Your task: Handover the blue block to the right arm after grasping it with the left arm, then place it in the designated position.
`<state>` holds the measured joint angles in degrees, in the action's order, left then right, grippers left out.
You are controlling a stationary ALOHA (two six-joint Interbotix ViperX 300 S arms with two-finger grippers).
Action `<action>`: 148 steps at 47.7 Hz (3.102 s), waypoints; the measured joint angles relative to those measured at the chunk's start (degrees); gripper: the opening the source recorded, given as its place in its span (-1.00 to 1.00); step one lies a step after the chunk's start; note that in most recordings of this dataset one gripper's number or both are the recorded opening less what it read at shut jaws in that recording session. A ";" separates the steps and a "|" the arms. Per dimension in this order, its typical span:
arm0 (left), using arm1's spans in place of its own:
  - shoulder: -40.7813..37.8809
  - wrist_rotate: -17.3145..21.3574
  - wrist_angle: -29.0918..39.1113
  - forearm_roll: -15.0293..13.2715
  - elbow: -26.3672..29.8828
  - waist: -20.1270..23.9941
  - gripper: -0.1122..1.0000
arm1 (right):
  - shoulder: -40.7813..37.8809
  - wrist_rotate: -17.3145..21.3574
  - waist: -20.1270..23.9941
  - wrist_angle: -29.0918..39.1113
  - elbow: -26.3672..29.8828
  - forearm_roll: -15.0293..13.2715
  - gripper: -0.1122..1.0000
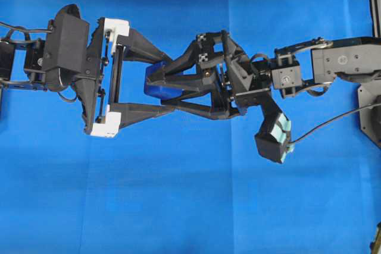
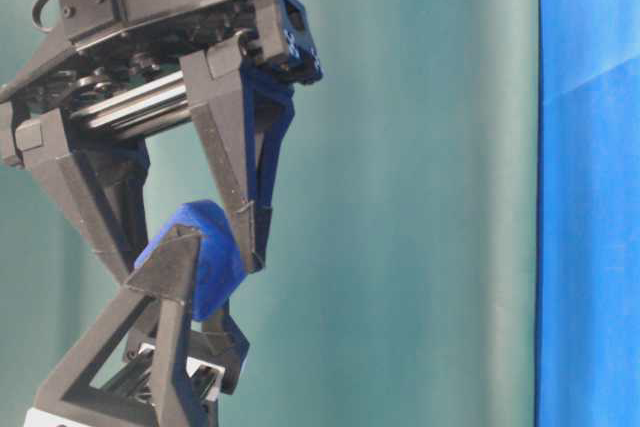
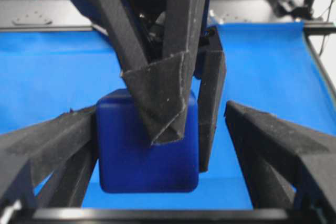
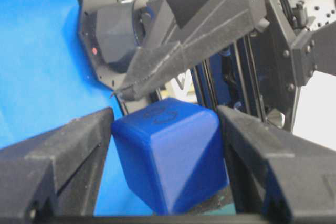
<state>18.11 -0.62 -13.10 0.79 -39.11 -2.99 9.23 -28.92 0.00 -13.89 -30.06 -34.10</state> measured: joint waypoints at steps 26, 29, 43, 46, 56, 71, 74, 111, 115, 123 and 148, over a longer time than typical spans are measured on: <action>2.02 -0.62 0.18 0.00 -1.76 -0.09 0.85 | 10.63 3.60 0.18 2.37 -9.49 0.70 0.06; 2.64 -0.62 0.18 0.00 -2.20 -0.09 0.85 | 13.01 4.39 0.44 2.99 -10.99 0.70 0.06; 5.54 -0.70 0.62 0.00 -4.66 -0.18 0.85 | 22.85 7.21 1.49 7.47 -15.64 0.70 0.04; 6.06 -0.79 0.62 0.00 -5.10 -0.26 0.85 | 23.73 7.82 1.67 8.35 -15.91 0.70 0.03; 6.42 -0.70 0.70 0.00 -5.36 -0.44 0.85 | 23.82 8.26 1.85 9.23 -15.91 0.70 0.03; 6.42 -0.70 0.70 0.00 -5.36 -0.44 0.84 | 23.73 9.32 1.85 9.32 -15.91 0.88 0.02; 6.42 -0.79 0.62 0.00 -5.36 -0.35 0.84 | 23.82 11.07 1.85 9.40 -15.91 1.76 0.01; 6.42 -0.79 0.70 0.00 -5.36 -0.44 0.84 | 23.82 46.05 2.02 16.35 -15.91 10.46 -0.02; 6.42 -0.79 0.70 0.00 -5.36 -0.53 0.84 | 23.82 46.14 2.02 16.35 -15.91 10.55 -0.02; 6.42 -0.79 0.70 0.00 -5.36 -0.70 0.84 | 23.91 46.49 1.93 16.44 -15.91 10.63 -0.02; 6.42 -0.79 0.70 0.00 -5.36 -0.70 0.84 | 21.80 46.49 2.46 32.96 -15.38 18.02 -0.04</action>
<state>24.52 -1.41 -12.39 0.79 -44.47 -3.69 31.03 17.58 2.46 19.07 -45.44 -16.08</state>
